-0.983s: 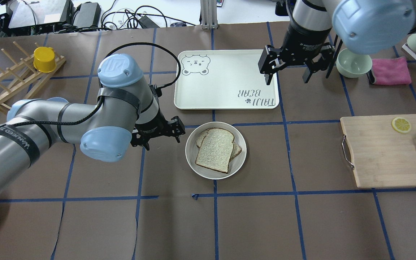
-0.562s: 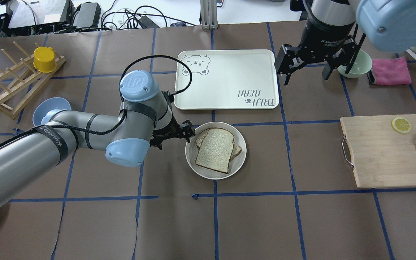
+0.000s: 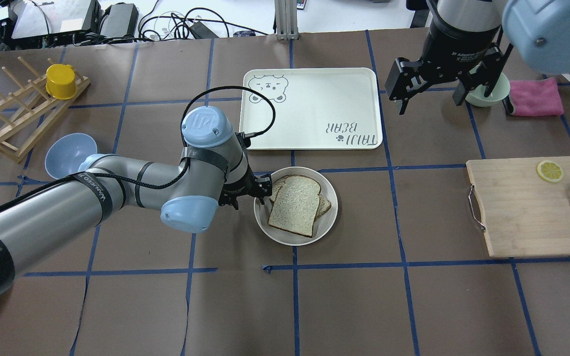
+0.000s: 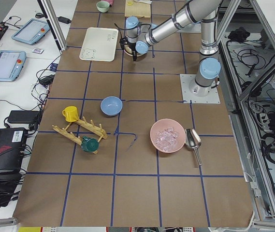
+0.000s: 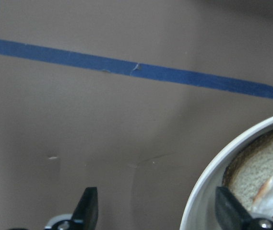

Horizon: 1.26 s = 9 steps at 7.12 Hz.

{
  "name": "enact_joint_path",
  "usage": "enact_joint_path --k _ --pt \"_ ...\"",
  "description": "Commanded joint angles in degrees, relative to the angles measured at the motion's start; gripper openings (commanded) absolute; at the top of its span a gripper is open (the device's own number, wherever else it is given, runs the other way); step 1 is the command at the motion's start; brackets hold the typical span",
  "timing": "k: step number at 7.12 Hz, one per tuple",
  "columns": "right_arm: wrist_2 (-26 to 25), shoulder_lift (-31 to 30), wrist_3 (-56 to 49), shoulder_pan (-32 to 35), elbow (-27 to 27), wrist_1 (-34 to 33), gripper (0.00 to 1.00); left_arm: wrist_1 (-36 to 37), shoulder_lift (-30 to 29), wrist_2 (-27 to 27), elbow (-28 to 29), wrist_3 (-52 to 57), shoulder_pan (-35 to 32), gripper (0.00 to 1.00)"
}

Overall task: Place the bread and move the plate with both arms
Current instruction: 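Grip the white plate rim with the left gripper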

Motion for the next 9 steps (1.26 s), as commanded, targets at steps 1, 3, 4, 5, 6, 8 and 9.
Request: enact_joint_path --k 1,3,4,5,6,8,9 --pt "-0.04 -0.22 0.01 -0.38 0.01 -1.30 1.00 0.24 -0.09 -0.01 0.15 0.62 -0.31 0.00" --pt "-0.04 -0.22 0.01 -1.95 0.01 -2.44 1.00 0.24 0.87 -2.88 0.50 0.88 0.21 0.00" --pt "0.30 -0.22 -0.07 -3.18 0.09 -2.18 1.00 0.16 2.00 -4.13 1.37 0.88 1.09 0.00" --pt "0.83 -0.22 -0.25 -3.89 0.09 -2.09 1.00 -0.72 2.97 -6.05 2.60 0.88 2.75 0.00" --pt "0.84 -0.22 -0.25 -3.89 0.09 -2.00 1.00 -0.90 3.59 -8.51 3.22 0.80 5.03 0.00" --pt "0.49 -0.22 -0.16 -3.98 0.09 -1.83 1.00 -1.42 2.55 -13.53 7.24 0.80 8.91 0.00" --pt "0.57 -0.22 -0.16 -4.07 0.09 -1.74 1.00 -4.82 0.89 -14.94 12.23 0.88 9.09 0.00"
